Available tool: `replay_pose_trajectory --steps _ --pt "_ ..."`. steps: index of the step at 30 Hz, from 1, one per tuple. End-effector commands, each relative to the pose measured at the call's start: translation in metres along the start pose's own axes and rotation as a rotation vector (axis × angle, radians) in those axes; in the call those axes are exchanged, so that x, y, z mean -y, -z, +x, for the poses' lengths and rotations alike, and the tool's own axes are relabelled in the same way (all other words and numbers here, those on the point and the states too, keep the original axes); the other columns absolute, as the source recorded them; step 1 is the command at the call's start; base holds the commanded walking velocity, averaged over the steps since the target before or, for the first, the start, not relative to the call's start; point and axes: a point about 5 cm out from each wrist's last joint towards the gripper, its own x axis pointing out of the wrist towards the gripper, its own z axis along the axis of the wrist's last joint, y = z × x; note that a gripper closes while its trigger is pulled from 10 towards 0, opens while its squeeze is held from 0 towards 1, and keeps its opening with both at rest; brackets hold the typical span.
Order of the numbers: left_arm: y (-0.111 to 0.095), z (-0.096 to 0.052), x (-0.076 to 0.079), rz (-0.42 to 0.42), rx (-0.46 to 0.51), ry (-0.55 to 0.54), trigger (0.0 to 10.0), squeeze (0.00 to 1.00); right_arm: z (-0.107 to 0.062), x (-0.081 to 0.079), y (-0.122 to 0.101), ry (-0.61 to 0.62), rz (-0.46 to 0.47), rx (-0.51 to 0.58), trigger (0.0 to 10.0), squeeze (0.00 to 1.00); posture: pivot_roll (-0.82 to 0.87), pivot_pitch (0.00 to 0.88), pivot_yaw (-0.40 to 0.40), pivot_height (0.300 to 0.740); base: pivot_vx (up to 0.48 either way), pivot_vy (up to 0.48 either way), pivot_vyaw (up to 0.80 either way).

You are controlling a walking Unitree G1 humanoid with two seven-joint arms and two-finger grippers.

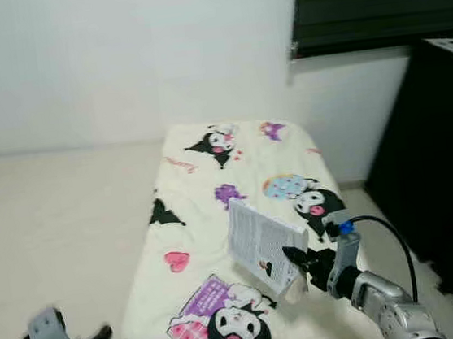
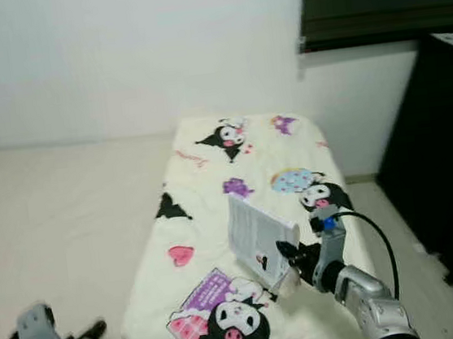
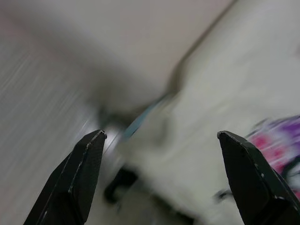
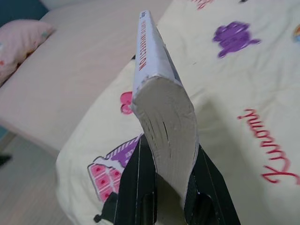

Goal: Clean up the room

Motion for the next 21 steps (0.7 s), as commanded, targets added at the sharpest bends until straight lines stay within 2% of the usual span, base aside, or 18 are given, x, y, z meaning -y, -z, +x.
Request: replay_pose_trajectory --steps 1,5,8,17,21 --pt "0.012 -0.001 -0.005 0.028 -0.026 -0.045 10.0 0.0 0.006 -0.003 0.001 -0.003 -0.038 0.007 0.0 0.0 -0.05 0.0 -0.034 0.74 0.0 0.0 0.68" --pt "0.027 -0.003 -0.009 0.051 -0.059 -0.08 10.0 0.0 0.01 -0.004 0.007 0.0 -0.043 -0.002 0.0 0.0 -0.05 0.0 -0.031 0.74 0.0 0.0 0.68" --pt "0.046 -0.007 -0.013 0.13 -0.125 -0.108 10.0 0.0 0.013 -0.005 0.01 -0.003 -0.045 -0.001 0.0 0.0 -0.05 0.0 -0.027 0.74 0.0 0.0 0.68" --pt "0.063 -0.012 -0.017 0.188 -0.175 -0.113 10.0 0.0 0.014 -0.005 0.015 -0.002 -0.048 0.0 0.0 0.0 -0.06 0.0 -0.023 0.74 0.0 0.0 0.68" --pt "0.075 -0.016 -0.018 0.22 -0.211 -0.105 10.0 0.0 0.011 -0.002 0.034 0.027 -0.064 -0.065 0.0 0.0 -0.05 0.0 -0.026 0.74 0.0 0.0 0.68"
